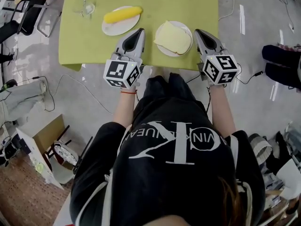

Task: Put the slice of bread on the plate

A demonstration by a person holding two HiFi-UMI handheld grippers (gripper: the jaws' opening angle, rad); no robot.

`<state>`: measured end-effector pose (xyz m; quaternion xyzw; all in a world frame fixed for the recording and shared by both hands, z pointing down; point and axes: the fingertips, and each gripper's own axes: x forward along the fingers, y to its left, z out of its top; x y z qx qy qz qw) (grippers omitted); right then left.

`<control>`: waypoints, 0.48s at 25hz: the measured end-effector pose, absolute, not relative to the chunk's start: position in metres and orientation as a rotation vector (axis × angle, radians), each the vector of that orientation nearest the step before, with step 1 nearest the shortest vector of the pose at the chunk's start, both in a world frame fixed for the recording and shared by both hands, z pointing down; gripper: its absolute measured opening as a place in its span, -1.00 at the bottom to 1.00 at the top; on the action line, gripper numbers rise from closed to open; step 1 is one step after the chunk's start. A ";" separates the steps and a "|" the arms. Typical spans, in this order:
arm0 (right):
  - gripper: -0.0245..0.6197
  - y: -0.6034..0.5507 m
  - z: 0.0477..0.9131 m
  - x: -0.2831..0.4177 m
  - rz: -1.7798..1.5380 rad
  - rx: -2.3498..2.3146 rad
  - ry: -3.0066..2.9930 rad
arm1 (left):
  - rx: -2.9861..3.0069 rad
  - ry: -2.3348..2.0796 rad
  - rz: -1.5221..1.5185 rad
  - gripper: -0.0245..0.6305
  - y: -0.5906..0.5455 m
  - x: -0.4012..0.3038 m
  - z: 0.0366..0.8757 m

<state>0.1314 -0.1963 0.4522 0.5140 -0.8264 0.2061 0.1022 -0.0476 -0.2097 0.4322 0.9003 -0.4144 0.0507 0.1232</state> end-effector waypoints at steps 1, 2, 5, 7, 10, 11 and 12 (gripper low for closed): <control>-0.92 -0.197 0.447 0.132 0.598 1.521 -2.453 | 2.628 -1.215 0.141 -0.90 -0.211 -0.049 0.430; -0.92 -0.198 0.443 0.132 0.586 1.525 -2.466 | 2.630 -1.221 0.134 -0.90 -0.213 -0.049 0.427; -0.92 -0.200 0.429 0.135 0.542 1.536 -2.501 | 2.637 -1.242 0.115 -0.90 -0.216 -0.051 0.419; -0.92 -0.201 0.421 0.137 0.516 1.545 -2.516 | 2.642 -1.256 0.104 -0.90 -0.217 -0.052 0.413; -0.92 -0.204 0.412 0.139 0.487 1.558 -2.532 | 2.648 -1.278 0.085 -0.90 -0.220 -0.056 0.404; -0.92 -0.206 0.409 0.139 0.476 1.561 -2.538 | 2.650 -1.287 0.077 -0.90 -0.221 -0.057 0.401; -0.92 -0.207 0.406 0.139 0.465 1.565 -2.545 | 2.652 -1.296 0.070 -0.90 -0.223 -0.059 0.399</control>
